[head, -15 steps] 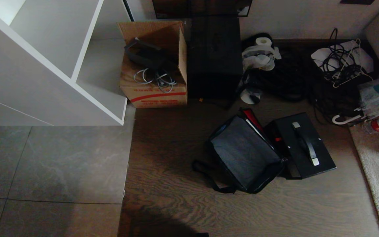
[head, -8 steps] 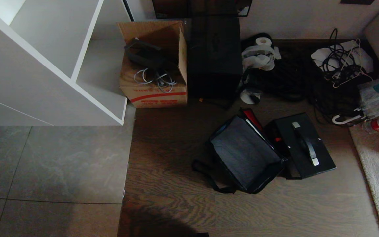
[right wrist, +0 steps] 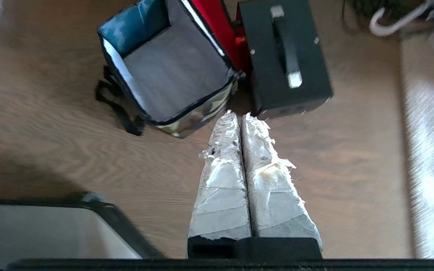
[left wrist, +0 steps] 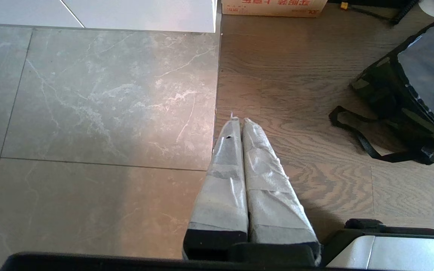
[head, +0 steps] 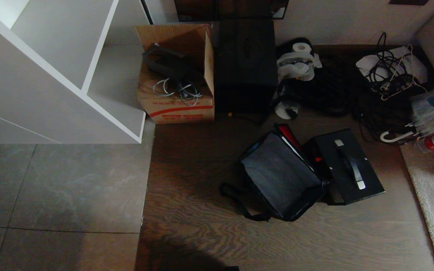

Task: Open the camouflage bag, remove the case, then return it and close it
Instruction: Grip the handle again

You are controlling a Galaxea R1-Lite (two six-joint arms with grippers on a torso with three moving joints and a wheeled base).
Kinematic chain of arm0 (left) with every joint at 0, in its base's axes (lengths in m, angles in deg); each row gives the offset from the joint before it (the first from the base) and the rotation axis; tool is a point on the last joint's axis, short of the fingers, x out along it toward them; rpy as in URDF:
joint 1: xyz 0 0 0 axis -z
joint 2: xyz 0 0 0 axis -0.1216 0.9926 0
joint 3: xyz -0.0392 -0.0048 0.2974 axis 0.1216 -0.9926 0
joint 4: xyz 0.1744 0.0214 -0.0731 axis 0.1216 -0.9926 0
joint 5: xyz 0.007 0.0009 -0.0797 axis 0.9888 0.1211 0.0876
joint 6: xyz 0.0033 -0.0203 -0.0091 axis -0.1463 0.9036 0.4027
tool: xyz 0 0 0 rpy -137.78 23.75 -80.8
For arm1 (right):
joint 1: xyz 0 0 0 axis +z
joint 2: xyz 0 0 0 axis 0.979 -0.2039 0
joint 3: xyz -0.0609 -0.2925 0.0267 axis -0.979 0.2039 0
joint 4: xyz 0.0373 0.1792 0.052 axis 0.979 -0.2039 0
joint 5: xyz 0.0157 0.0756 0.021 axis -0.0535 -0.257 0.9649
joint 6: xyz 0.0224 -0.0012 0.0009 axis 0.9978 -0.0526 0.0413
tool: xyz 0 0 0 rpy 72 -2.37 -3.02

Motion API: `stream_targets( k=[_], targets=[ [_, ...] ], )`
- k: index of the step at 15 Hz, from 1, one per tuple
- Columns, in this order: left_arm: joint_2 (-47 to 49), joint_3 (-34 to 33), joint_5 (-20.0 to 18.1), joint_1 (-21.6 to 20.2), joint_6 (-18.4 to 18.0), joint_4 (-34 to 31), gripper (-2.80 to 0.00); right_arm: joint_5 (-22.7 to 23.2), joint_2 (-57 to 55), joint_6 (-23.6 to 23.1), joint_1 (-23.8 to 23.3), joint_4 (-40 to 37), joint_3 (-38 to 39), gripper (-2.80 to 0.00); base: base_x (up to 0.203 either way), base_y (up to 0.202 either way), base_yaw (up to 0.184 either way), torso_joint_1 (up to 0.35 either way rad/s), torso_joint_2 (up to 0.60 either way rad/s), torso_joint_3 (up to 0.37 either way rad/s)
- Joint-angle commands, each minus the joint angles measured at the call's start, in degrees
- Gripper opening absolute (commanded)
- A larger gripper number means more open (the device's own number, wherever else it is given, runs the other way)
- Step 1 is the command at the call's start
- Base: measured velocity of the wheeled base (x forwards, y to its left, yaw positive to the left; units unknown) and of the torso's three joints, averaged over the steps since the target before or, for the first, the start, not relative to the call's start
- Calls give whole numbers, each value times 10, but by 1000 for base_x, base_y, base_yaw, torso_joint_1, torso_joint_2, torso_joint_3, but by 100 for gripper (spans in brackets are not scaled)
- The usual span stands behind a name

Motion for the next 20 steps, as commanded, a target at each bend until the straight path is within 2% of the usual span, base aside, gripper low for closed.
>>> stream_targets(
  k=[1, 14, 20],
  targets=[
    [0, 0, 0, 0, 0, 0, -280, -2, 3, 16, 0, -1, 1, -280, 0, 0, 0, 0, 0, 0],
    [0, 0, 0, 0, 0, 0, -280, -3, 3, 24, 0, 0, 1, -280, 0, 0, 0, 0, 0, 0],
    [0, 0, 0, 0, 0, 0, -280, 0, 3, 14, 0, -14, -10, -280, 0, 0, 0, 0, 0, 0]
  ],
)
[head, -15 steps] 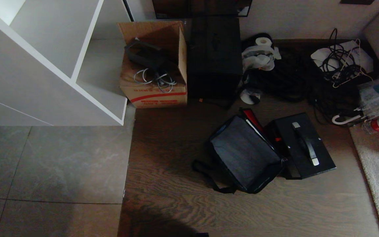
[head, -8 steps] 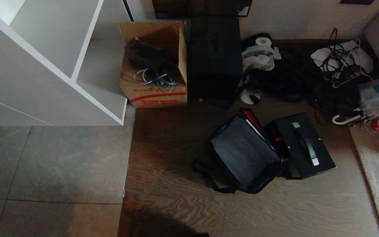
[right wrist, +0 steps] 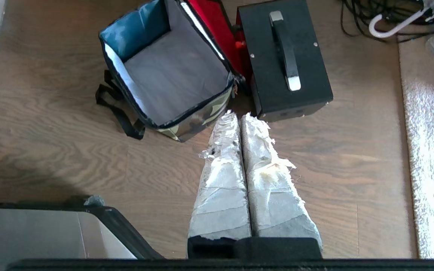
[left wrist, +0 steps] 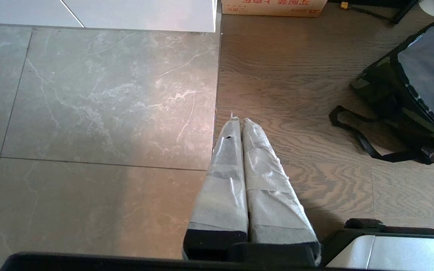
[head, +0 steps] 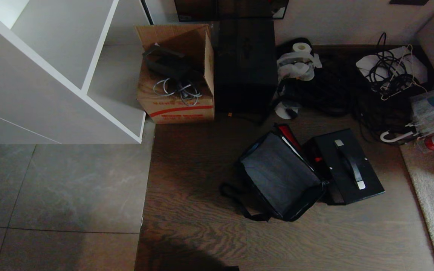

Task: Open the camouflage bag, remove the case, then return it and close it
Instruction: Grip the handle again

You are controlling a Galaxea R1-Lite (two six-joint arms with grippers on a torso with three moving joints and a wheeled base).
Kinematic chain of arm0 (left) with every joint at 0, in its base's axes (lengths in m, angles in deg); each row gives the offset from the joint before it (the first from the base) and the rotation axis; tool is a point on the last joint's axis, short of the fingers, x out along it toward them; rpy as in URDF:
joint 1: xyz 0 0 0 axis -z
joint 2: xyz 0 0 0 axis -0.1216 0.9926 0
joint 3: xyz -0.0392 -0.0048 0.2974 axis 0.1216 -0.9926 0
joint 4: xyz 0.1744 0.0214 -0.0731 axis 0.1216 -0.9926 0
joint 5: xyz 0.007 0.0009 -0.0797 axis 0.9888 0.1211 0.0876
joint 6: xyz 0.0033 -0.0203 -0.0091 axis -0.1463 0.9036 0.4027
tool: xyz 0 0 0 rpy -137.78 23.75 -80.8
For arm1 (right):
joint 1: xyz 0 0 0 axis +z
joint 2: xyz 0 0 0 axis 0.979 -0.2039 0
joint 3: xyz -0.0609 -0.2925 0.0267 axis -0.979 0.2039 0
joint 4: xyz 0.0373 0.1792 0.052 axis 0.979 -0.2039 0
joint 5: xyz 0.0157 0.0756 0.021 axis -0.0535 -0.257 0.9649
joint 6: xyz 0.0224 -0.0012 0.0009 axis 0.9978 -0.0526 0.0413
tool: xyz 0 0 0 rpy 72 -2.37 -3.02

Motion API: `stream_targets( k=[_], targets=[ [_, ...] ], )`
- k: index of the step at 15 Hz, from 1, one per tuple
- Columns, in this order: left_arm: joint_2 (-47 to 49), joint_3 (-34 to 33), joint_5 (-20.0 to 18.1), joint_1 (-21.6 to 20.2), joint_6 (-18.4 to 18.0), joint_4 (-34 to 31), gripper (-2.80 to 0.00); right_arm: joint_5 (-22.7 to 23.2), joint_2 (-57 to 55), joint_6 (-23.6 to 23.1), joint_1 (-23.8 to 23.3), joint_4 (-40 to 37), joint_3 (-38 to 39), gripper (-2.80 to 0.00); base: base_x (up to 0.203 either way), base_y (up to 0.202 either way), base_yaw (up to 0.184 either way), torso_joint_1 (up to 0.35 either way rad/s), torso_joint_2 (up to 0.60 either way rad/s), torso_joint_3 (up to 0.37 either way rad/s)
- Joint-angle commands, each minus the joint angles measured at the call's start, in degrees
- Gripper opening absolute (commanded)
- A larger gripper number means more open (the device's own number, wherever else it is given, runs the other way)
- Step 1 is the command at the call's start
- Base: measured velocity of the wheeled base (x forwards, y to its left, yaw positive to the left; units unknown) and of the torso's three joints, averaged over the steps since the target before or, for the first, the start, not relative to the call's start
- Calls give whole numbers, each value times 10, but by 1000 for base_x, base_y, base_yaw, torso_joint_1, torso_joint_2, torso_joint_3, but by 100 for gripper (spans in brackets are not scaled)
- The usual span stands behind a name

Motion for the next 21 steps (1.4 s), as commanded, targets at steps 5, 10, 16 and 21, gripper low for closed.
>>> stream_targets(
  k=[5, 10, 16, 21],
  targets=[
    [0, 0, 0, 0, 0, 0, -280, 13, -29, 9, 1, -251, -194, -280, 0, 0, 0, 0, 0, 0],
    [0, 0, 0, 0, 0, 0, -280, 31, -318, 116, 36, -278, -319, -280, 0, 0, 0, 0, 0, 0],
    [0, 0, 0, 0, 0, 0, -280, 36, -730, 176, 76, -267, -514, -280, 0, 0, 0, 0, 0, 0],
    [0, 1, 0, 0, 0, 0, -280, 77, -1009, 175, 63, -236, -685, -280, 0, 0, 0, 0, 0, 0]
  ],
)
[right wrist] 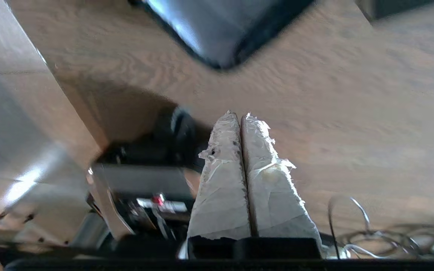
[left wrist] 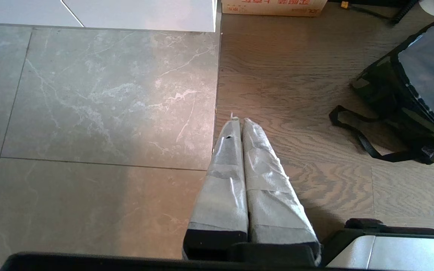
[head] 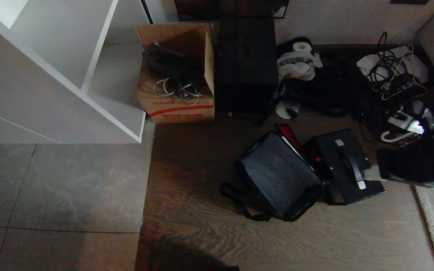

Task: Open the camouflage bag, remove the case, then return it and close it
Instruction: Grip the handle again

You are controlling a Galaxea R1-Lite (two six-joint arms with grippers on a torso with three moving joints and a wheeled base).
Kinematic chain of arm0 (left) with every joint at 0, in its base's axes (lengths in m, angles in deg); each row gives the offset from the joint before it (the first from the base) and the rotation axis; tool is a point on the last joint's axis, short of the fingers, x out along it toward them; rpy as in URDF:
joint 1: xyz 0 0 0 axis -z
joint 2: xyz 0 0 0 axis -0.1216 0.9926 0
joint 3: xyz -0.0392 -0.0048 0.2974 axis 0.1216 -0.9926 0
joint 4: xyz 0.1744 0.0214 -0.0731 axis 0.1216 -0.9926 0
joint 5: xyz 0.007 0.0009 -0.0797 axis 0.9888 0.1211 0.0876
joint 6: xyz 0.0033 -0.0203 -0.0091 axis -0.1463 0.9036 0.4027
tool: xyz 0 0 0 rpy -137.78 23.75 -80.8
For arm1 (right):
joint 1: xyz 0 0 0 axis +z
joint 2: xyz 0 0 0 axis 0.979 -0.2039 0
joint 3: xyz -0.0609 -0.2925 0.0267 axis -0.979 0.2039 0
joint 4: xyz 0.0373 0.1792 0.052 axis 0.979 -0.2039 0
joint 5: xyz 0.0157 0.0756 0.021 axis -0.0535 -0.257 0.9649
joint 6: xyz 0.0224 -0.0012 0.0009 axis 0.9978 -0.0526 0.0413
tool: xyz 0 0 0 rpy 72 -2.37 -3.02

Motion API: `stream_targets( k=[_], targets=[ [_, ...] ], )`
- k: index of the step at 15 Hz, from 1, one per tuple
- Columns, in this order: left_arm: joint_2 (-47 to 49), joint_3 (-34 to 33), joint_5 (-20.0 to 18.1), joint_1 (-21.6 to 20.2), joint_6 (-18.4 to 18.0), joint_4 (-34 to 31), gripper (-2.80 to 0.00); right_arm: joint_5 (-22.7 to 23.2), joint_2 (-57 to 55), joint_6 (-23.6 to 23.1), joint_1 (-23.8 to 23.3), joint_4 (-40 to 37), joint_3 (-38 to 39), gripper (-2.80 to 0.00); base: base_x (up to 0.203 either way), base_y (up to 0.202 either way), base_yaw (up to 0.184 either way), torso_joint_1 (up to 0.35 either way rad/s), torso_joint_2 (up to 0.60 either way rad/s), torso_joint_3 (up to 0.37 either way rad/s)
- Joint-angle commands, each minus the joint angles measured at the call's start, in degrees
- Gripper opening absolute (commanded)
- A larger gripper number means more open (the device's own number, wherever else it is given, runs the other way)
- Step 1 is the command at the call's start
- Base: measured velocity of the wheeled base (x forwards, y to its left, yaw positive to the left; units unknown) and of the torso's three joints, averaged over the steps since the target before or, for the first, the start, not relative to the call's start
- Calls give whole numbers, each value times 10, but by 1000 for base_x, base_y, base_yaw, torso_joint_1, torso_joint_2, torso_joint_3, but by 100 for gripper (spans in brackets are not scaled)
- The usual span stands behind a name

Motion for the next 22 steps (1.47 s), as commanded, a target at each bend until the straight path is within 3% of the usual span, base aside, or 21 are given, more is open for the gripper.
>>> stream_targets(
  k=[1, 3, 4, 6, 10, 12, 17, 22],
  targets=[
    [0, 0, 0, 0, 0, 0, -280, 28, -185, -6, -16, 9, -99, -280, 0, 0, 0, 0, 0, 0],
    [0, 0, 0, 0, 0, 0, -280, 56, -254, -22, -47, 26, -151, -280, 0, 0, 0, 0, 0, 0],
    [0, 0, 0, 0, 0, 0, -280, 76, -275, -61, -70, 49, -167, 0, 0, 0, 0, 0, 0, 0],
    [0, 0, 0, 0, 0, 0, -280, 90, -311, -136, -89, 87, -182, 0, 0, 0, 0, 0, 0, 0],
    [0, 0, 0, 0, 0, 0, -280, 29, -367, -181, -109, 122, -233, 0, 0, 0, 0, 0, 0, 0],
    [0, 0, 0, 0, 0, 0, -280, -58, -376, -190, -106, 158, -236, 0, 0, 0, 0, 0, 0, 0],
    [0, 0, 0, 0, 0, 0, -280, -190, -403, -331, -106, 258, -226, 0, 0, 0, 0, 0, 0, 0],
    [0, 1, 0, 0, 0, 0, -280, -363, -466, -350, -82, 403, -202, 0, 0, 0, 0, 0, 0, 0]
  ],
)
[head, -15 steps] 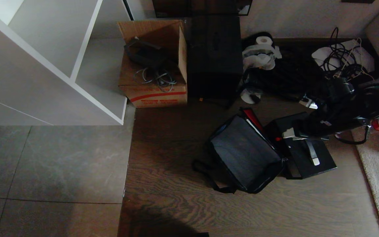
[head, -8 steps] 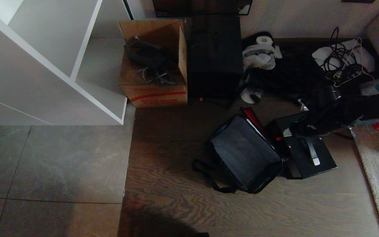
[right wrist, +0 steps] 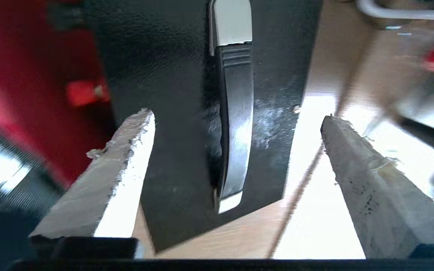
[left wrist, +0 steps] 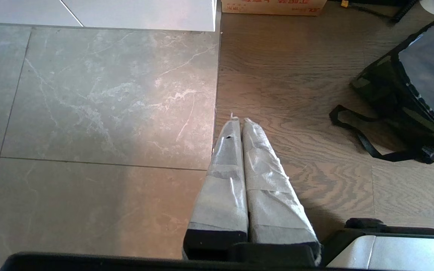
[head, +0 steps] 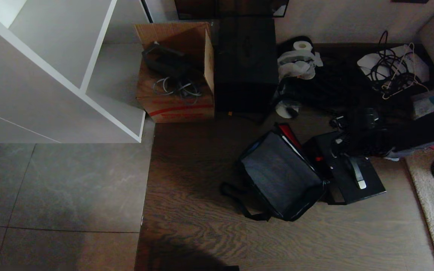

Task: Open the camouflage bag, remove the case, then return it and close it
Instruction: Grip the handle again

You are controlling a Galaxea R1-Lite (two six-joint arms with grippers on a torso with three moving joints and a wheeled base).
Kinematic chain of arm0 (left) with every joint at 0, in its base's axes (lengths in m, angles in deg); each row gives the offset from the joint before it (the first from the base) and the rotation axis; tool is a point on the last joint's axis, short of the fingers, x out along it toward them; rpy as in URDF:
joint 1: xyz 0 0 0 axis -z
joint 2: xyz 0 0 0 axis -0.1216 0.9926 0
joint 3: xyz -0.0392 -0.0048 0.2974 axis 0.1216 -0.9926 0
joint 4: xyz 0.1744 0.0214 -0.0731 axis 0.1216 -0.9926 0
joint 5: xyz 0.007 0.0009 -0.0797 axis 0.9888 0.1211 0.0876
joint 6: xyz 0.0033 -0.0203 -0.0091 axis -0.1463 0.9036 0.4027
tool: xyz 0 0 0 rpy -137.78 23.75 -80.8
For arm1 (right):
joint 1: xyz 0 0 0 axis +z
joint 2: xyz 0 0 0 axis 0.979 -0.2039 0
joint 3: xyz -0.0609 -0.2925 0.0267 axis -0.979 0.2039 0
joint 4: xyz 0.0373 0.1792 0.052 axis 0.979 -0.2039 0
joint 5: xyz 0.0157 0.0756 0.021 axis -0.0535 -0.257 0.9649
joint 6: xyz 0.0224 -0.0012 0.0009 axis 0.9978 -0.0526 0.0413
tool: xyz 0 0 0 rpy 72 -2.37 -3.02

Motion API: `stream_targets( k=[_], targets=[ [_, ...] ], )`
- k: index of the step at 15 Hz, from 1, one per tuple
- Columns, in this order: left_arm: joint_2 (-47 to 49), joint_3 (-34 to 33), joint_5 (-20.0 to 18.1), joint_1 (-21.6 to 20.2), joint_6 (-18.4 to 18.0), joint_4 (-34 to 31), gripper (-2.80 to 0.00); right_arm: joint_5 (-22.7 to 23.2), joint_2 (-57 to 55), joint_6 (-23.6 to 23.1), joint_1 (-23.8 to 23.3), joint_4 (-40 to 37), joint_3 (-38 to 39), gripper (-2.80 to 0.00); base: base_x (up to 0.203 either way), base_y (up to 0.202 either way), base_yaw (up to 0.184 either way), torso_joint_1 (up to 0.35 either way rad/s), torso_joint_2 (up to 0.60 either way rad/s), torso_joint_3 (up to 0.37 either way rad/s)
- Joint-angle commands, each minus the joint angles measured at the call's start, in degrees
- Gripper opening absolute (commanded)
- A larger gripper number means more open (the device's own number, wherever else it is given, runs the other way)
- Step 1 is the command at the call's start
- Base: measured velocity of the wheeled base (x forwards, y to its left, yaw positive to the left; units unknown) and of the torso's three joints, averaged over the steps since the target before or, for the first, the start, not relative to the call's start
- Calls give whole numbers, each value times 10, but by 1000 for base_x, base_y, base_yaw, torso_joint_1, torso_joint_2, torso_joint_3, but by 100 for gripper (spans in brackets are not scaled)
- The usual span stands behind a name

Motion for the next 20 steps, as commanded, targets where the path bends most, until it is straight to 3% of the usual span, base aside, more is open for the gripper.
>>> stream_targets(
  k=[1, 3, 5, 6, 14, 18, 20],
  targets=[
    [0, 0, 0, 0, 0, 0, -280, -56, -25, -15, 11, 46, 10, 0, 0, 0, 0, 0, 0, 0],
    [0, 0, 0, 0, 0, 0, -280, -96, -38, -22, 11, 61, 8, 0, 0, 0, 0, 0, 0, 0],
    [0, 0, 0, 0, 0, 0, -280, -174, -48, -27, 18, 79, -5, 0, 0, 0, 0, 0, 0, 0],
    [0, 0, 0, 0, 0, 0, -280, -183, -51, -42, 19, 88, -3, 0, 0, 0, 0, 0, 0, 0],
    [0, 0, 0, 0, 0, 0, -280, -187, -100, -89, 6, 99, -22, 0, 0, 0, 0, 0, 0, 0],
    [0, 0, 0, 0, 0, 0, -280, -187, -116, -141, -39, 113, -59, 0, 0, 0, 0, 0, 0, 0],
    [0, 0, 0, 0, 0, 0, -280, -185, -118, -192, -69, 109, -82, 0, 0, 0, 0, 0, 0, 0]
  ],
)
